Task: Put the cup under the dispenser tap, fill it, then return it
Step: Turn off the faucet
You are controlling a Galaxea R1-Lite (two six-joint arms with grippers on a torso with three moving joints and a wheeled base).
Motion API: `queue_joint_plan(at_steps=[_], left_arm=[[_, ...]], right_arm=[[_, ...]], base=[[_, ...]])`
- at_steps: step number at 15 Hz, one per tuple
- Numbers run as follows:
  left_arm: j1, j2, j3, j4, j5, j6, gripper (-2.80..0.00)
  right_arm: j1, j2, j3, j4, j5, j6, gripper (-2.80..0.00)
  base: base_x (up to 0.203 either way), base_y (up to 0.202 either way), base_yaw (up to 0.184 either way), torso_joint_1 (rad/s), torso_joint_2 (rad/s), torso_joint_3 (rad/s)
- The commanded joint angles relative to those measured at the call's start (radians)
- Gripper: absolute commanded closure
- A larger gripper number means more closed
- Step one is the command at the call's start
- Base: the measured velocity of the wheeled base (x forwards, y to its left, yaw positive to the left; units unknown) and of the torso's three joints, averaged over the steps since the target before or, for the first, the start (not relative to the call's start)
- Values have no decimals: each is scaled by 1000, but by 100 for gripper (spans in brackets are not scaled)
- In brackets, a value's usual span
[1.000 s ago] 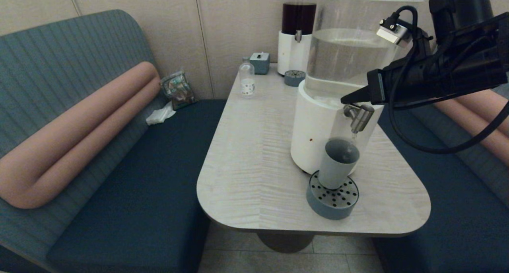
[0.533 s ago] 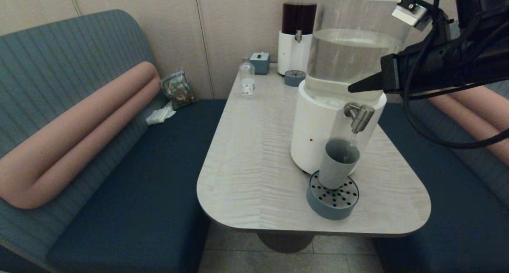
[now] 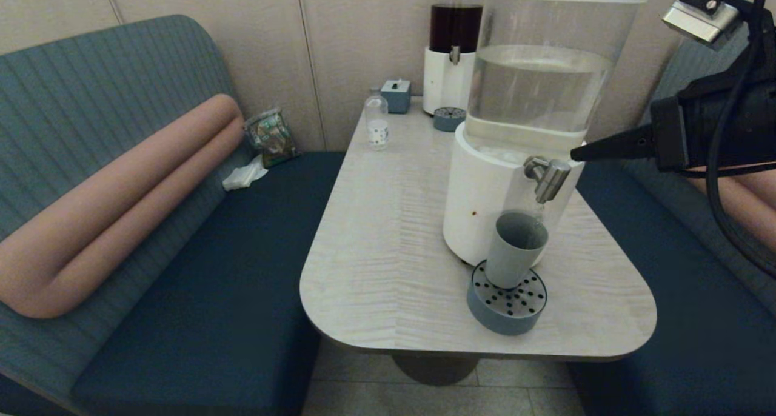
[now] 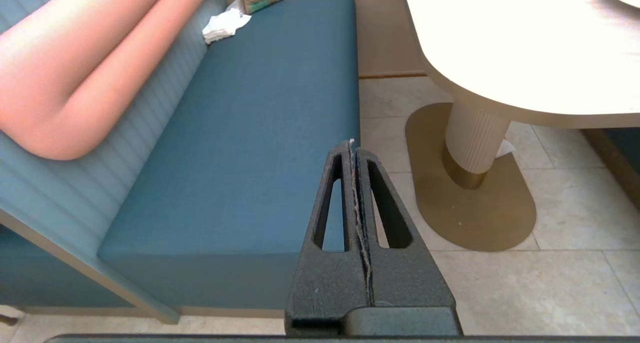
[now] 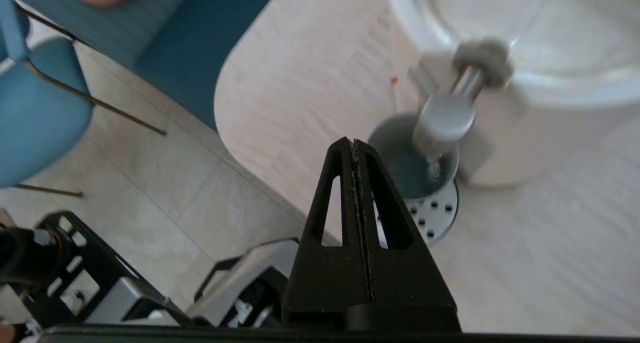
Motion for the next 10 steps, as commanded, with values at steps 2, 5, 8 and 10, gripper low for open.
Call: queue_joint_plan(at_steps=[2,5,8,10], left_arm=[[0,0,0,-1,-1,1,0],[0,0,0,-1,-1,1,0],[0,-2,0,-1,0,1,0],[0,0,0,-1,0,1,0]], right_arm=[[19,-28,28,-1,-5,0,0],[55,5,14,-1,-24,4,0],[90,59,-6,-4,-97,0,0],[93,95,-24,-10,-105,3,0]], base=[[0,0,0,0,0,0],[0,0,0,0,0,0],[0,0,0,0,0,0],[0,0,0,0,0,0]])
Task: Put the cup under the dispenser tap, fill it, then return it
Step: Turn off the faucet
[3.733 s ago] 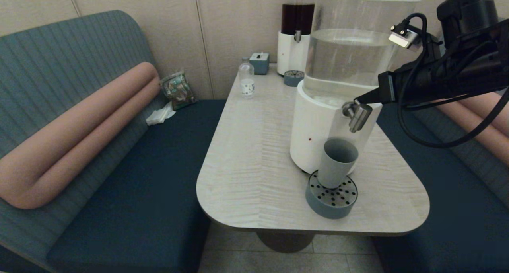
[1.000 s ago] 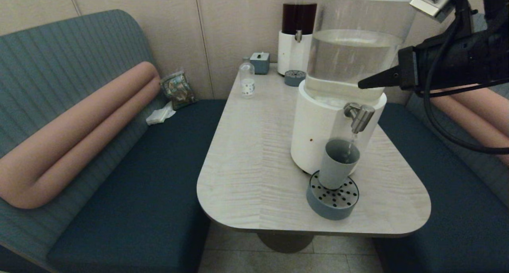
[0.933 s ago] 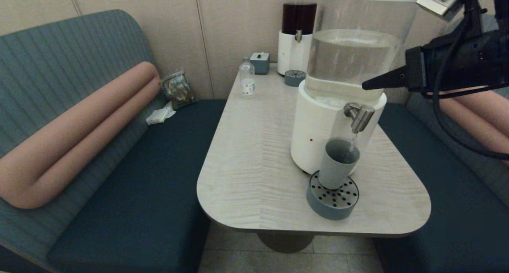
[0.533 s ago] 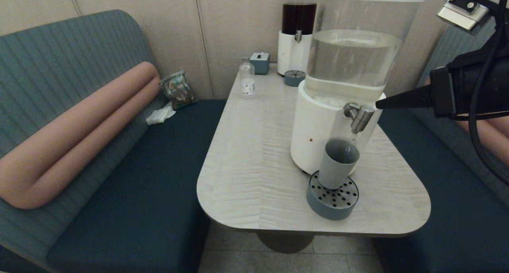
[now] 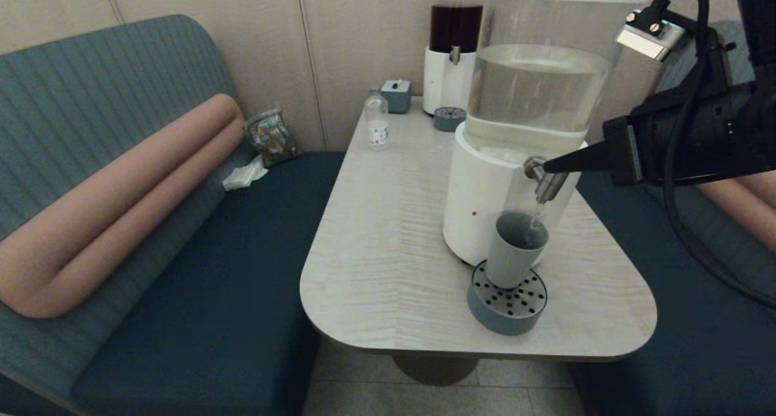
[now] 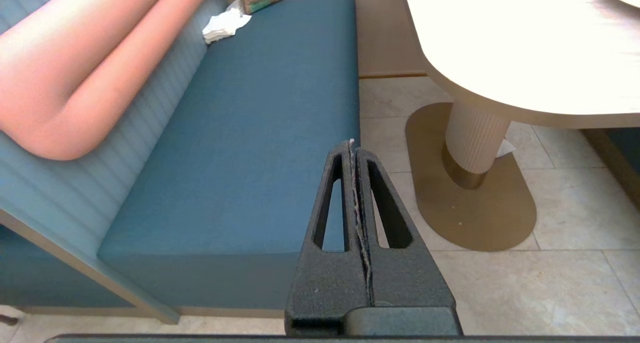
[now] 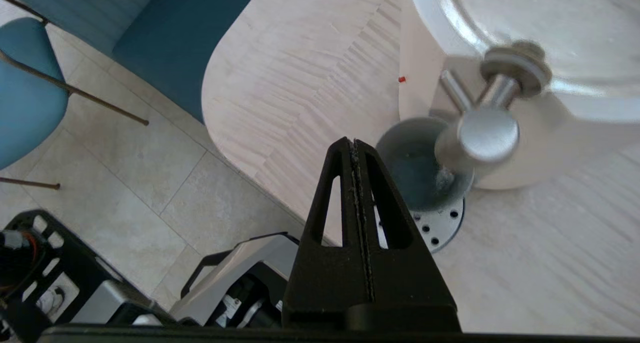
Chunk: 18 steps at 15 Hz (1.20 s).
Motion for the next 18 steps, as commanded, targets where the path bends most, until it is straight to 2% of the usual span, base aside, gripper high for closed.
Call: queue_joint_plan(at_steps=[1,5,8,11,18], left_arm=[[0,0,-1,-1,0,0,0],[0,0,-1,-1,-1,1,0],[0,0,0,-1,-1,1,0],[0,0,-1,-1,-1,1,0],[0,0,0,-1,-1,0,0]], right_arm=[[1,51,-20,0,0,2,0],[2,104,-60,0,-75,-4,0],[0,127,-113,16,-90,-3,0],[3,135,-131,27,-154,-39,0],[3,121,-155,71,-168,-56,0]], base=[[0,0,0,0,0,0],[0,0,0,0,0,0],[0,0,0,0,0,0],[0,0,0,0,0,0],[0,0,0,0,0,0]])
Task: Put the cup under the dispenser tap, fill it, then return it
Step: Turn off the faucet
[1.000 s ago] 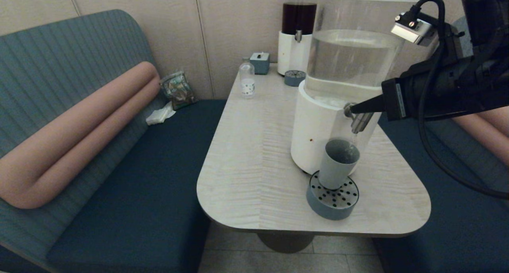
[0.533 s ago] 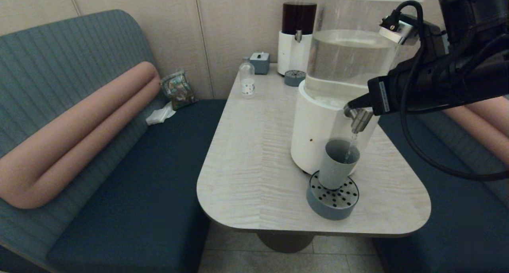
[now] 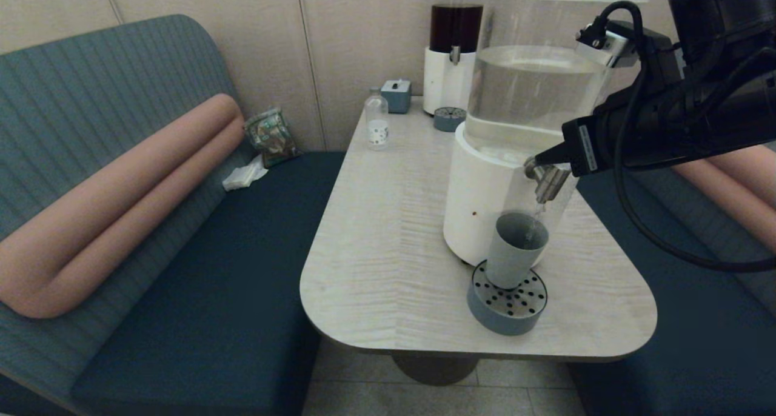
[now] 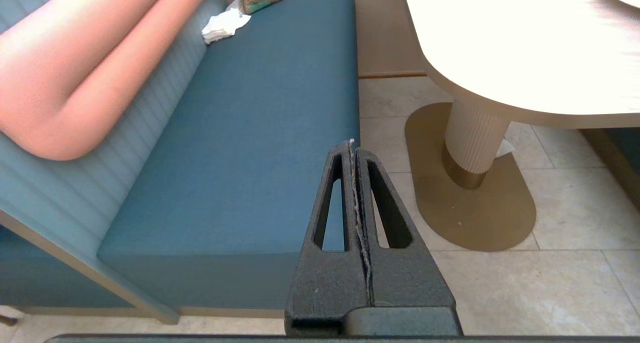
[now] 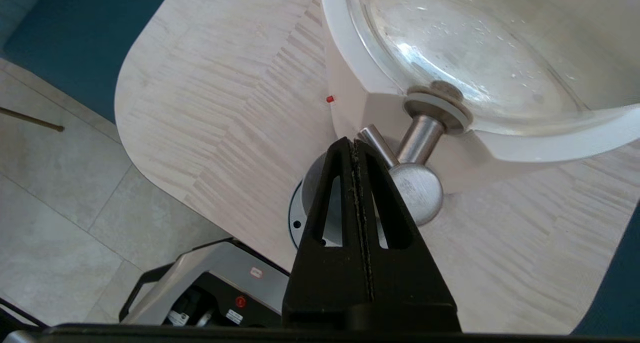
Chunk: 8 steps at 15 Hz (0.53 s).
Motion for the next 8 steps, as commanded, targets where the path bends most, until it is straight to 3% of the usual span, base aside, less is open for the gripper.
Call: queue_joint_plan(at_steps=[1,8], left_arm=[[0,0,-1,-1,0,0,0],[0,0,0,-1,0,-1,0]], right_arm=[[1,-4,-1,4,0,1,0],[29,-1,13,24,-9,-1,0]], base=[[0,0,0,0,0,0],[0,0,0,0,0,0]])
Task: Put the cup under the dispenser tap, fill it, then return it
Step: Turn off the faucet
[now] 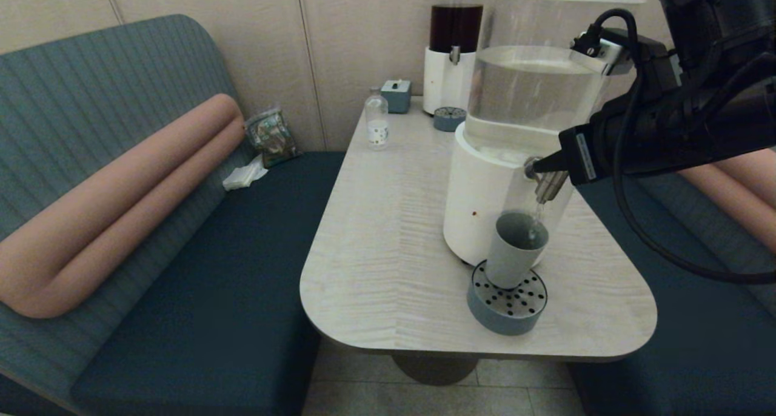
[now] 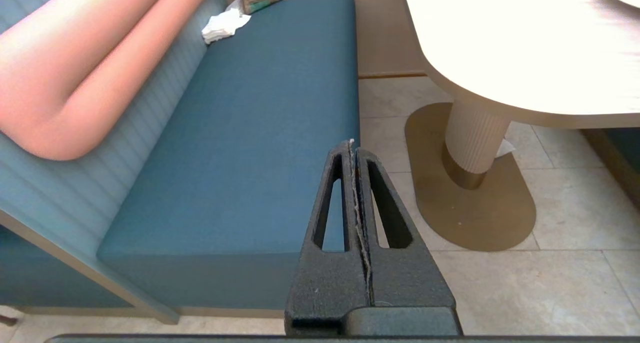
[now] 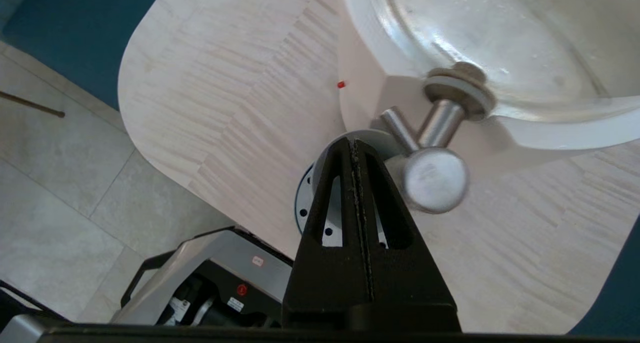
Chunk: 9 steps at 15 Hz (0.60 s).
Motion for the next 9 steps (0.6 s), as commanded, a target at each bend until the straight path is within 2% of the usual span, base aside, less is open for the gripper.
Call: queue_joint_plan(at_steps=[1,9], left_arm=[[0,0,0,0,0,1,0],[0,0,0,0,1,1,0]], right_arm=[[8,10,-5,4,-9,0,0],[2,63,-66,2,-19,-1,0]], base=[[0,0,0,0,0,0],[0,0,0,0,0,0]])
